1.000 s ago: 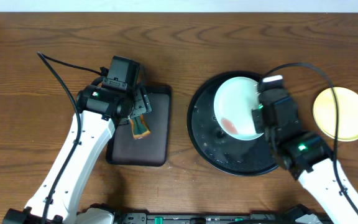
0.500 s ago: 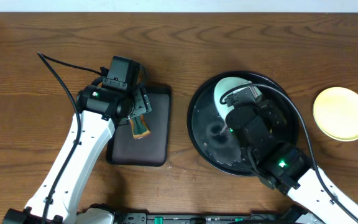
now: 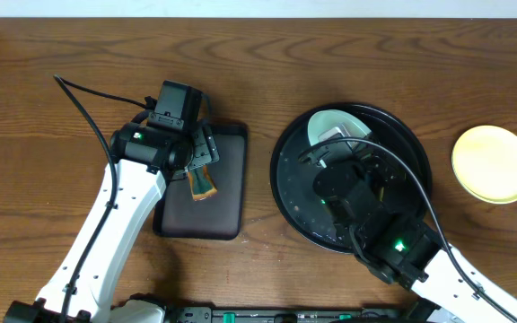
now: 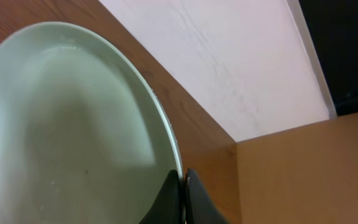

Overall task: Clean dirty plates on tray and stack at the side
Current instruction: 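Lift and tilt the blue plate up with the right gripper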

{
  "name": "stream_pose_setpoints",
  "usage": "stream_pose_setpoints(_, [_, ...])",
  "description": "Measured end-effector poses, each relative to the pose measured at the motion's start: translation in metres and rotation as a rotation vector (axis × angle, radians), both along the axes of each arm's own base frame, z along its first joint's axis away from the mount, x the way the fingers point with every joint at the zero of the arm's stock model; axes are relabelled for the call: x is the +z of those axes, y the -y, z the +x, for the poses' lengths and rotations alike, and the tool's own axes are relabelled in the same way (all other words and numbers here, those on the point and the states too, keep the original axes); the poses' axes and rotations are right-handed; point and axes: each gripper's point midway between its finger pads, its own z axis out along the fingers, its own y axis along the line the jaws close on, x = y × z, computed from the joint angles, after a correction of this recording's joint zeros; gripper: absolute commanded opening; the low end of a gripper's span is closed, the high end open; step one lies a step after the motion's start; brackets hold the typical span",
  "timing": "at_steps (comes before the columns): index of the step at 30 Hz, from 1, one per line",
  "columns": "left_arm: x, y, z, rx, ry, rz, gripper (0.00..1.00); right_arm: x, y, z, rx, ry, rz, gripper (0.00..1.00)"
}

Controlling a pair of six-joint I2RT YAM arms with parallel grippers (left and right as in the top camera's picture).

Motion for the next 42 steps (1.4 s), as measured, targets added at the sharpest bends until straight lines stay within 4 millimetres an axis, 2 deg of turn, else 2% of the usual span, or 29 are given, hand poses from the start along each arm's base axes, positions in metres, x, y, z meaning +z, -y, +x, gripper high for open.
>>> stream_pose_setpoints(24, [0.000,0.000,0.000,0.000,0.000,0.000,0.84,0.003,0.000,0.000,0.000,0.008,-0.022,0.01])
stream_pose_setpoints(33, [0.000,0.000,0.000,0.000,0.000,0.000,0.84,0.004,0.000,0.001,-0.025,0.034,0.057,0.01])
stream_pose_setpoints(37, [0.000,0.000,0.000,0.000,0.000,0.000,0.84,-0.002,0.001,0.005,-0.065,0.040,0.119,0.01])
stream_pose_setpoints(42, [0.000,0.000,0.000,0.000,0.000,0.000,0.84,-0.015,0.004,0.011,-0.107,0.026,0.090,0.01])
